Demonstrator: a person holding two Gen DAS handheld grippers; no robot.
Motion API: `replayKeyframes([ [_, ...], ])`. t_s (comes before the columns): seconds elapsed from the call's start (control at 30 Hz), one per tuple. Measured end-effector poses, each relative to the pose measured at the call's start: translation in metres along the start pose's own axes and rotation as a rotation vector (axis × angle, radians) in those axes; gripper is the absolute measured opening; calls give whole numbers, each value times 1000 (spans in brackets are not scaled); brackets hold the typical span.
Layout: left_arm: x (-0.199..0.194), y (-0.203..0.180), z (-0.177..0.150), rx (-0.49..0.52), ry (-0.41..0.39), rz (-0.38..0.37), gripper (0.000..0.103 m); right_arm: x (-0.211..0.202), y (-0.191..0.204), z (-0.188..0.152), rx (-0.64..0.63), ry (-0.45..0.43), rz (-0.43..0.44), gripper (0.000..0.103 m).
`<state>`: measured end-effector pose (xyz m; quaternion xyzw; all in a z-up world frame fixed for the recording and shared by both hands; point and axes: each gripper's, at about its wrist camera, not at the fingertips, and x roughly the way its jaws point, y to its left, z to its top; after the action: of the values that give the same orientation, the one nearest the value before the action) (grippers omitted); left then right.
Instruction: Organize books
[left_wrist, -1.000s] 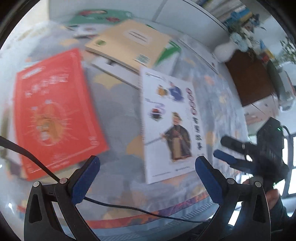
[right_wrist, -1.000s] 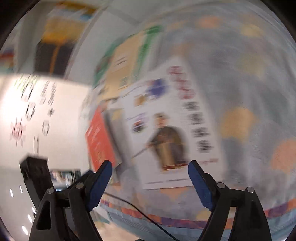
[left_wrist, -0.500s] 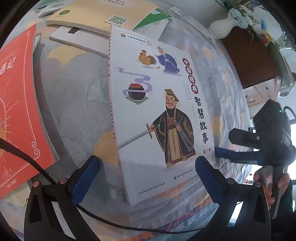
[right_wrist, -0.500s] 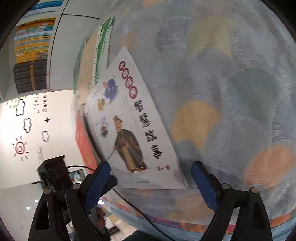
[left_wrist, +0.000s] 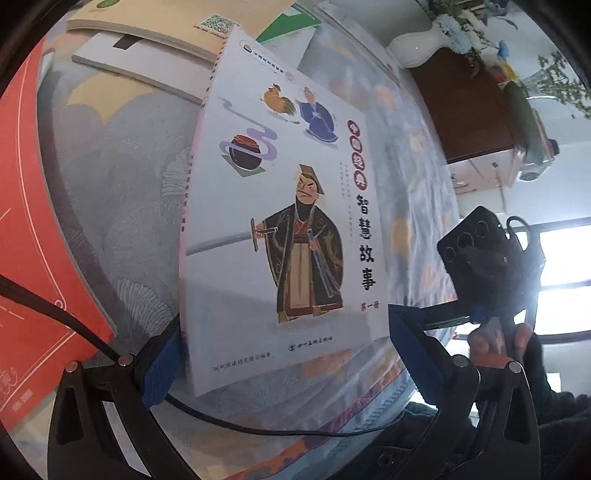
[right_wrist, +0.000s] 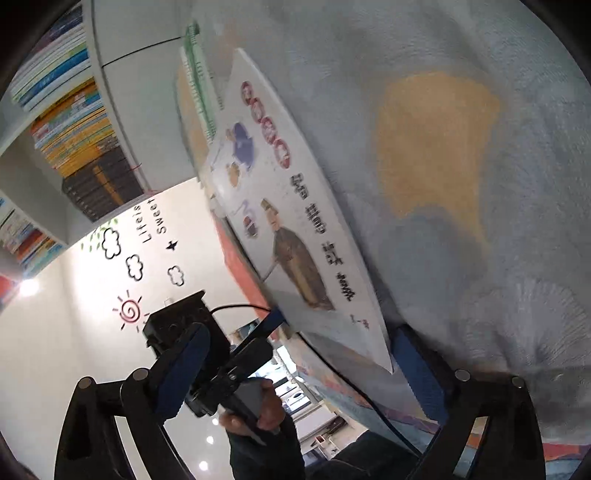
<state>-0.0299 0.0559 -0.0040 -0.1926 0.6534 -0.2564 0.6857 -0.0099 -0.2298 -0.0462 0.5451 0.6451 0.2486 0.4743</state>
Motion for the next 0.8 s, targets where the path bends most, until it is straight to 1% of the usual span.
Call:
replayKeyframes([
  [0.07, -4, 7, 0, -23, -7, -57, 102, -3, 1, -3, -26, 1, 35, 99],
  [0.1, -7, 11, 0, -41, -12, -89, 102, -2, 3, -6, -56, 11, 97, 99],
  [0.13, -8, 14, -2, -61, -16, -134, 102, -2, 5, -8, -68, 20, 140, 100],
  [0.17, -7, 15, -3, -72, -10, -178, 102, -1, 5, -9, -74, 28, 175, 99],
  [0.2, -5, 14, -5, -66, 1, -192, 102, 1, 4, -9, -71, 32, 187, 99],
  [0.23, -1, 10, -7, -45, 16, -181, 102, 5, 2, -7, -65, 35, 142, 96],
  [0.3, 5, -3, -9, 21, 23, -123, 102, 8, -5, -5, -38, 28, 38, 81],
  [0.33, 7, -9, -9, 43, 27, -112, 102, 9, -5, -4, -25, 23, 32, 82],
  [0.37, 9, -12, -9, 50, 30, -116, 102, 9, -5, -2, -11, 8, 39, 82],
  [0.47, 13, -8, -8, 11, 17, -189, 102, 10, -5, 1, 30, -36, 43, 82],
  [0.5, 13, -5, -7, -20, -1, -204, 102, 12, -5, 1, 48, -54, 42, 82],
  [0.53, 13, 0, -7, -62, -28, -223, 102, 14, -3, 2, 58, -61, 21, 79],
  [0.57, 11, 6, -7, -104, -49, -243, 102, 15, 0, 4, 51, -55, -3, 71],
  [0.6, 11, 12, -7, -152, -65, -268, 102, 18, 1, 4, 47, -58, -42, 46],
  [0.63, 10, 15, -6, -176, -68, -284, 102, 18, -4, 3, 71, -74, -84, 19],
  [0.67, 10, 18, -6, -201, -69, -299, 102, 13, -12, 3, 105, -83, -92, 13],
  [0.7, 10, 21, -6, -223, -68, -310, 102, 10, -23, 2, 155, -94, -37, 13],
  [0.73, 9, 24, -6, -249, -69, -318, 102, 8, -29, 0, 171, -113, 10, 13],
  [0.8, 10, 31, -5, -327, -75, -328, 102, 7, -24, -4, 134, -139, -9, 12],
])
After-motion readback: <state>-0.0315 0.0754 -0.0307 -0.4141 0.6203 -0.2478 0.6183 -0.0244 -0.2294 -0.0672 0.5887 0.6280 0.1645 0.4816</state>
